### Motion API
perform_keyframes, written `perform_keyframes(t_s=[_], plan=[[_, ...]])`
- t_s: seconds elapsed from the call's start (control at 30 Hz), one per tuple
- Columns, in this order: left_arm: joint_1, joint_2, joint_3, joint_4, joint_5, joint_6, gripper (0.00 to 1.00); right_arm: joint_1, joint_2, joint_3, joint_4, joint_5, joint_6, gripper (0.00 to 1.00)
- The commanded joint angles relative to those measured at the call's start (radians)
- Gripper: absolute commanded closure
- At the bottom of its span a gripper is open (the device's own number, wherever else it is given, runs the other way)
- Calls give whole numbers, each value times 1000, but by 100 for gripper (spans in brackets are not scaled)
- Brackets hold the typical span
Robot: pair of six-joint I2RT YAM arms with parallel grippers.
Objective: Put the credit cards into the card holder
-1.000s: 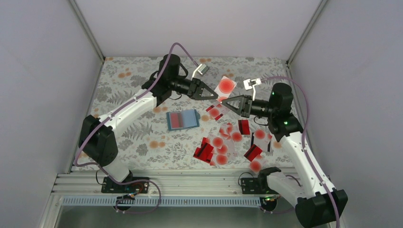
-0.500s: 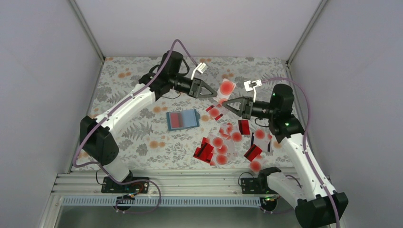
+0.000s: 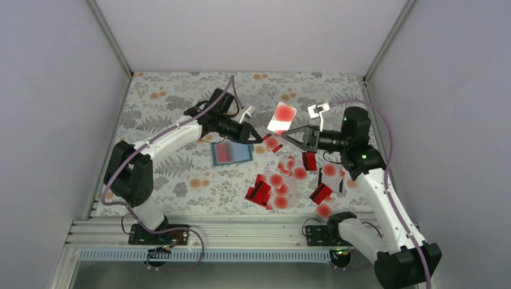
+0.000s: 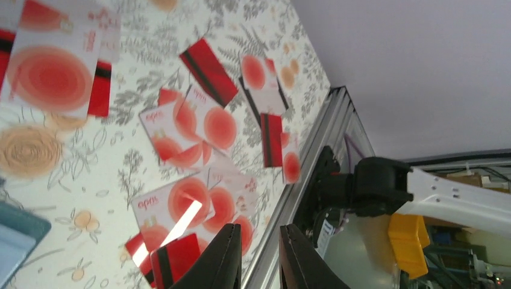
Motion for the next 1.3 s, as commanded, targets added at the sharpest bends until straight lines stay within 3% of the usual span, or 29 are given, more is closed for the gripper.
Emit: perform_keyframes(t_s=[0.0, 0.17, 0.33, 0.47, 0.53, 0.57, 0.87, 1.27], plan=[[3, -104, -82, 154, 76, -10, 80, 1, 9, -27, -56, 24, -23, 96], [12, -171, -48, 177, 36, -38, 73, 0, 20, -8, -128, 57, -86, 96], [14, -256, -11, 193, -109, -89, 50, 1, 51, 20, -178, 138, -107, 96], [14, -255, 22, 210, -133, -127, 28, 1, 63, 17, -143, 110, -98, 96], [14, -230, 45, 206, -122, -152, 4, 1, 69, 24, -134, 102, -98, 96], [13, -223, 47, 211, -118, -168, 0, 2, 71, 30, -131, 102, -98, 96], [4, -189, 51, 248, -85, -248, 5, 1, 107, 79, -55, 157, -20, 96], [-73, -66, 214, 156, -120, -248, 11, 3, 163, 127, -56, 146, -35, 96]])
